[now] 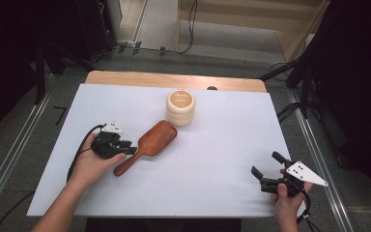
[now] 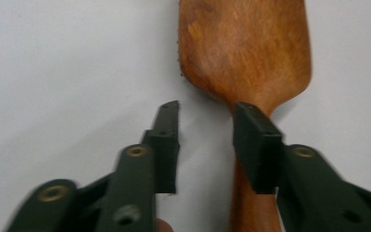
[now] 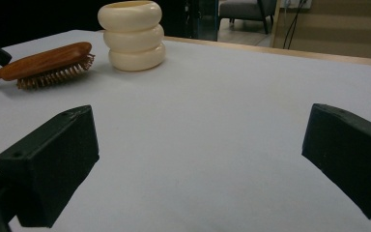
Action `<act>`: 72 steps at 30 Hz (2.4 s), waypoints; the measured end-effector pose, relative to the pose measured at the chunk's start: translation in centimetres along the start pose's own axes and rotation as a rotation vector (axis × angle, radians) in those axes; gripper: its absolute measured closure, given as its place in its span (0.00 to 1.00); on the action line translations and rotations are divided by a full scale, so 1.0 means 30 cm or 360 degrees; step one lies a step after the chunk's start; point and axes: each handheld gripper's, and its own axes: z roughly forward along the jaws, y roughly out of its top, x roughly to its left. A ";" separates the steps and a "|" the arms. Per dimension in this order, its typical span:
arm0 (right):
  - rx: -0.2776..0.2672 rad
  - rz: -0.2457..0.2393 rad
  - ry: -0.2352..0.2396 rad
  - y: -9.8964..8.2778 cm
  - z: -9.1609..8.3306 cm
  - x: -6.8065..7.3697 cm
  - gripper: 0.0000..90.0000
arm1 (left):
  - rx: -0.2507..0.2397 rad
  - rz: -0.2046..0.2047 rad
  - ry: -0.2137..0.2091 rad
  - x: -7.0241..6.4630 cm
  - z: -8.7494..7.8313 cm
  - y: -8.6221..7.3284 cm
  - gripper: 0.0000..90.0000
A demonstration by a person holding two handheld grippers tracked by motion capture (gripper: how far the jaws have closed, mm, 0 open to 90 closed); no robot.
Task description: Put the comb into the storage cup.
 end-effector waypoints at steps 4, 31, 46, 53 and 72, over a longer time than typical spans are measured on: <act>0.0004 0.0000 -0.0002 0.000 0.002 0.001 0.00 | 0.0038 0.0079 0.0028 -0.039 -0.024 0.019 0.21; 0.0001 -0.0002 0.0002 0.000 0.001 -0.002 0.00 | 0.0360 0.0159 0.0114 -0.107 0.100 0.064 0.68; 0.0002 0.0008 -0.0007 0.000 0.002 -0.001 0.00 | 0.0319 0.0142 0.0117 -0.103 0.107 0.054 0.80; 0.0002 0.0008 -0.0008 0.000 0.002 -0.002 0.00 | 0.0272 0.0164 0.0125 -0.108 0.103 0.042 0.80; 0.0003 0.0000 -0.0002 0.000 0.004 0.000 0.00 | 0.0052 0.0169 0.0131 -0.131 0.084 0.019 0.80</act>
